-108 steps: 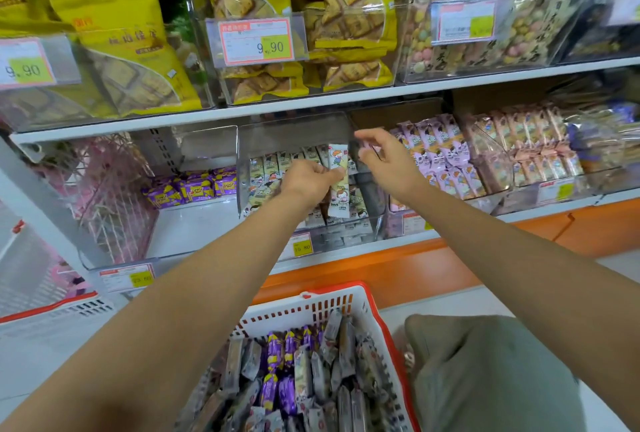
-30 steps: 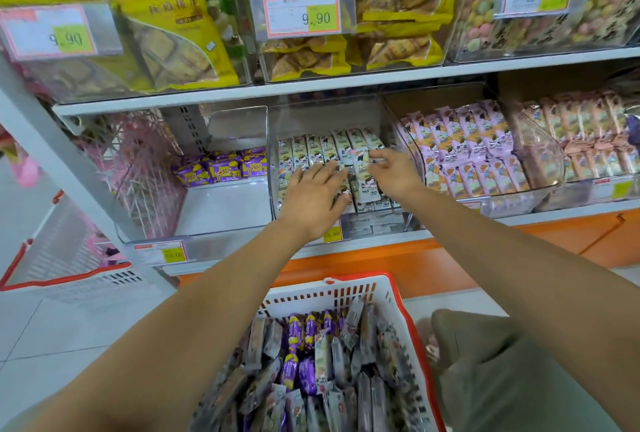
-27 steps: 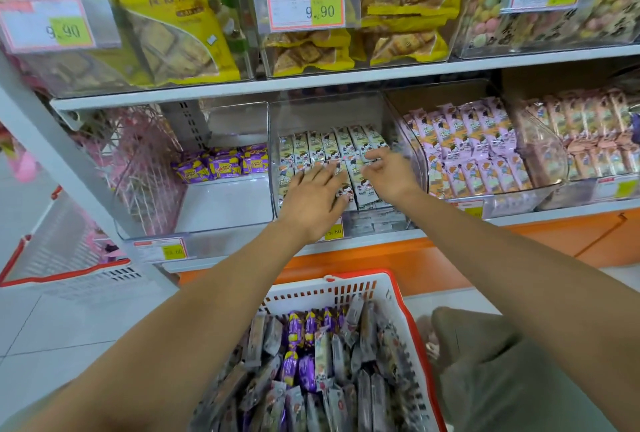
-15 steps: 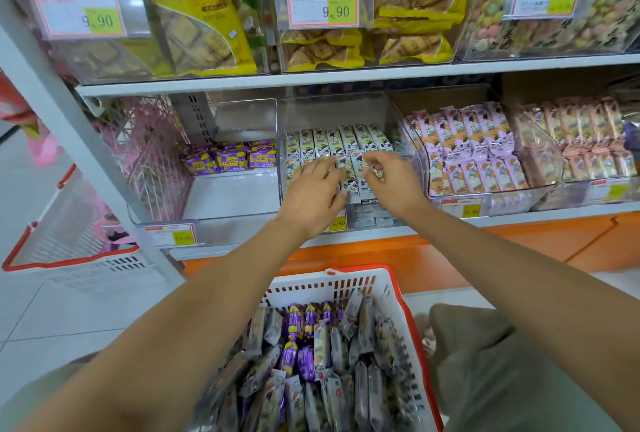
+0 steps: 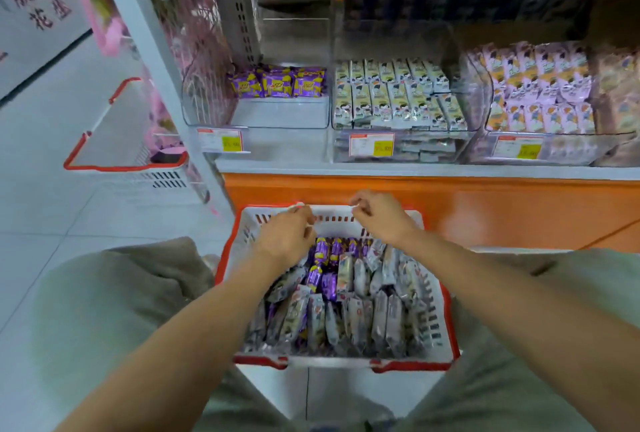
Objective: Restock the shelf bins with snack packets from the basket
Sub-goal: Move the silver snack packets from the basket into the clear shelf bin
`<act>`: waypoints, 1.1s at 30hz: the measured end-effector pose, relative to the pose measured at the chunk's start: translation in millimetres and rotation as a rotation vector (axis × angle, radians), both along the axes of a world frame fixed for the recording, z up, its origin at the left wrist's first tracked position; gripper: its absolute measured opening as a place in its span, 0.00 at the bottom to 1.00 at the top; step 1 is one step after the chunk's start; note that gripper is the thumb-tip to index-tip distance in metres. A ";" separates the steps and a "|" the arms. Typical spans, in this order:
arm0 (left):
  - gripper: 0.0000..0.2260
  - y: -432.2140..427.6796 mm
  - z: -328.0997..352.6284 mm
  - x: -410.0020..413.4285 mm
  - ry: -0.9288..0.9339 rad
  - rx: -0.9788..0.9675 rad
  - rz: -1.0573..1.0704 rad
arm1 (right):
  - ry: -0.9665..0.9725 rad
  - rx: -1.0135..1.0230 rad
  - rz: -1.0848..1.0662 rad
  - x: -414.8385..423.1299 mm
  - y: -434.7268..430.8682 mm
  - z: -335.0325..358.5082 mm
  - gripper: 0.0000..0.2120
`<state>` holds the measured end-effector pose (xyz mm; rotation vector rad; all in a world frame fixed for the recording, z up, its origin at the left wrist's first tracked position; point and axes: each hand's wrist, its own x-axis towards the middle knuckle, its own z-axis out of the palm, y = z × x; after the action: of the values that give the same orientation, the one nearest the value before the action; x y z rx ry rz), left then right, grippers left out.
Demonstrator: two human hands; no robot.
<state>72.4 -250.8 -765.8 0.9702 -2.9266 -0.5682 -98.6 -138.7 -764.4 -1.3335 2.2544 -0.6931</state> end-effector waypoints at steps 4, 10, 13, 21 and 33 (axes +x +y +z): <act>0.11 8.5 -51.1 30.9 -0.379 0.158 0.053 | -0.113 0.540 0.111 22.6 6.9 -64.7 0.20; 0.19 11.5 -105.3 42.6 -0.499 0.169 -0.013 | -0.059 0.709 0.167 48.9 20.8 -113.8 0.16; 0.17 18.3 -116.8 37.2 -0.486 0.279 0.046 | 0.017 0.771 0.201 54.3 21.2 -125.1 0.25; 0.12 17.6 -130.1 33.9 -0.426 0.350 0.164 | -0.198 0.766 0.234 34.9 13.4 -128.2 0.19; 0.18 6.8 -112.1 42.1 0.204 1.161 0.565 | -0.846 0.268 -0.086 31.9 -5.7 -91.4 0.17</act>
<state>114.5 -244.0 -877.9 1.5208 -1.7968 -2.1647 -66.7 -144.4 -855.8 -0.6310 1.6328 -0.7623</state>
